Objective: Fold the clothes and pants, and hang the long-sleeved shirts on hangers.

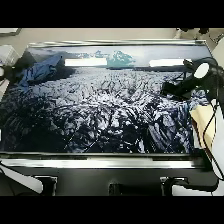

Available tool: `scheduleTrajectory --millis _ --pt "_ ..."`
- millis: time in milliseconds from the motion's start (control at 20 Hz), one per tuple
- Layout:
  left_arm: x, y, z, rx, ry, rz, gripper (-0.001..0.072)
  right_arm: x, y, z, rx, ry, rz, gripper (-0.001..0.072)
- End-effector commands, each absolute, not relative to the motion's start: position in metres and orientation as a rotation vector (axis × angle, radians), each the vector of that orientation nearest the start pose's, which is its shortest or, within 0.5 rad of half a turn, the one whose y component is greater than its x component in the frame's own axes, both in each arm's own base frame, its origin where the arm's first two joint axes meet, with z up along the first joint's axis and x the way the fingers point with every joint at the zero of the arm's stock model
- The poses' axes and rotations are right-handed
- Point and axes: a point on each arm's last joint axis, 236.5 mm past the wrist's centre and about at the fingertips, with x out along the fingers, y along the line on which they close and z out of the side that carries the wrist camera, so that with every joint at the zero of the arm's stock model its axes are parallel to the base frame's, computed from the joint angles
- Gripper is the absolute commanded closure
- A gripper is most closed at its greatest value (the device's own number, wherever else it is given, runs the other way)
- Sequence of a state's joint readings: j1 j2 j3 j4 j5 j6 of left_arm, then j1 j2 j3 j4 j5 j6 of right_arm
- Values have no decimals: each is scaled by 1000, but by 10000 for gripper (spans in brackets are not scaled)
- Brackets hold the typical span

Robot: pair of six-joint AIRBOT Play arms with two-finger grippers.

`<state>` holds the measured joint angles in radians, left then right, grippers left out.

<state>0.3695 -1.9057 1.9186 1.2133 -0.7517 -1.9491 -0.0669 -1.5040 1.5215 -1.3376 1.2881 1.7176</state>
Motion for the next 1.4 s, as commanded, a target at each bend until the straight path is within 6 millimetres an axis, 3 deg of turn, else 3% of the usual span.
scheduleTrajectory --millis 0,100,200,550,800,1100,1250,1350 --pt "615 244 26 -1297 575 320 -12 462 27 48 418 1199 1 120" --pt "601 268 3 -1323 584 363 -12 462 34 50 447 1201 15 120" --pt "596 278 -15 -1320 597 383 -12 460 36 49 452 1212 21 120" --pt "606 284 -71 -1355 593 435 -12 458 38 49 460 1222 28 120" --pt "641 291 -63 -1368 389 351 -12 447 40 46 460 1270 34 120" --pt "651 311 -69 -1341 263 437 10 434 65 51 540 1331 111 120" --pt "653 319 -65 -1328 214 467 339 420 80 54 582 1390 164 120" --pt "654 316 -66 -1325 225 458 686 413 89 57 608 1421 199 120"
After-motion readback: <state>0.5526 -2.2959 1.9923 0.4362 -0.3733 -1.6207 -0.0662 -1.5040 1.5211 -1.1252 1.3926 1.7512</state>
